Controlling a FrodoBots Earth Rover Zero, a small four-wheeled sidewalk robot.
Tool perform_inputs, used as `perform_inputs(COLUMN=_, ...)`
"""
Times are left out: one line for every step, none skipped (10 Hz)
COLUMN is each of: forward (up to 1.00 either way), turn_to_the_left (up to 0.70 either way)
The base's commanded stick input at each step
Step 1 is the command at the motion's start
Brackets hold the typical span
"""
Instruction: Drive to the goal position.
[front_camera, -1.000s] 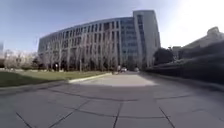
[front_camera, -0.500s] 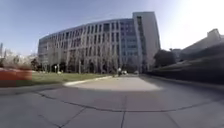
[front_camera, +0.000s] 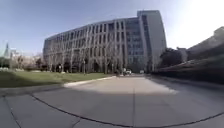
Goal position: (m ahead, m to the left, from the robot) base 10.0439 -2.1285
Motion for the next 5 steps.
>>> perform_inputs(forward=1.0, turn_to_the_left=0.05)
perform_inputs(forward=1.0, turn_to_the_left=0.05)
perform_inputs(forward=1.0, turn_to_the_left=0.05)
perform_inputs(forward=1.0, turn_to_the_left=0.05)
perform_inputs(forward=1.0, turn_to_the_left=0.05)
